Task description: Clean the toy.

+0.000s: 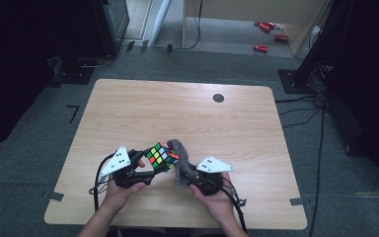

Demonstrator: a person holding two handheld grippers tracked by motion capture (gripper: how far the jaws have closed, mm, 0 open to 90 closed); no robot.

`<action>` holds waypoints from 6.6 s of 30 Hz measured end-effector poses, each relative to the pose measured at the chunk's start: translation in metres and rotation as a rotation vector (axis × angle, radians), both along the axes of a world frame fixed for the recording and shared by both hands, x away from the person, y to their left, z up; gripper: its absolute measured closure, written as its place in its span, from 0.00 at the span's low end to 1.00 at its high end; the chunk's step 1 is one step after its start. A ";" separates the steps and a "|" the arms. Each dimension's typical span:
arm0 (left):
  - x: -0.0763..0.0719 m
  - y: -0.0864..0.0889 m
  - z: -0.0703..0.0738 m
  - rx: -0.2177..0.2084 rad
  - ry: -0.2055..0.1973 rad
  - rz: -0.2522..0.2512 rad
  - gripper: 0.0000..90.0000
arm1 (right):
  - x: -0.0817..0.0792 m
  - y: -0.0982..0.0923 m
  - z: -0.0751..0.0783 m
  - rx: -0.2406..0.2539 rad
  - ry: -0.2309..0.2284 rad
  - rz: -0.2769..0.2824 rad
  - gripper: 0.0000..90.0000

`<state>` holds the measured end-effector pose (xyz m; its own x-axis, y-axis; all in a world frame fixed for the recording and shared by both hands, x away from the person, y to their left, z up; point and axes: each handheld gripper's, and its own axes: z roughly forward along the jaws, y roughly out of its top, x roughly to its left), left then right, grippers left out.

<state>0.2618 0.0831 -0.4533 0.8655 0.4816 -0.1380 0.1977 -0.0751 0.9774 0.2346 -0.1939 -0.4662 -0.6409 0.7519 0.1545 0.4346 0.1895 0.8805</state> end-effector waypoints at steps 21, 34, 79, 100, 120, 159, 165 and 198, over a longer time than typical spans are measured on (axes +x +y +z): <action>0.009 0.003 -0.006 0.046 0.072 0.069 0.39 | 0.026 -0.032 -0.029 -0.179 0.043 -0.135 0.49; 0.009 -0.002 -0.005 0.021 0.118 0.060 0.39 | 0.006 -0.011 -0.003 -0.020 -0.160 0.008 0.32; 0.011 -0.002 0.002 0.028 0.115 -0.001 0.26 | -0.005 0.009 -0.007 -0.117 -0.256 0.011 0.39; -0.005 -0.037 -0.025 0.349 -0.198 0.053 0.26 | -0.008 0.004 0.014 0.009 -0.169 -0.010 0.39; -0.021 -0.052 -0.029 0.414 -0.346 0.081 0.30 | -0.012 0.019 0.012 0.046 -0.065 0.018 0.38; 0.008 -0.013 -0.021 0.213 -0.023 0.017 0.37 | 0.029 -0.018 -0.045 -0.173 0.124 -0.138 0.45; 0.012 -0.003 -0.018 0.178 0.016 0.058 0.37 | 0.031 -0.020 -0.051 -0.176 0.153 -0.128 0.53; 0.008 -0.025 -0.021 0.297 0.044 0.011 0.37 | 0.010 -0.023 -0.034 -0.118 0.044 -0.170 0.85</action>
<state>0.2697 0.0584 -0.4741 0.8562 0.5160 -0.0267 0.2417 -0.3544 0.9033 0.2442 -0.2172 -0.4998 -0.4981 0.8631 0.0834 0.5062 0.2113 0.8361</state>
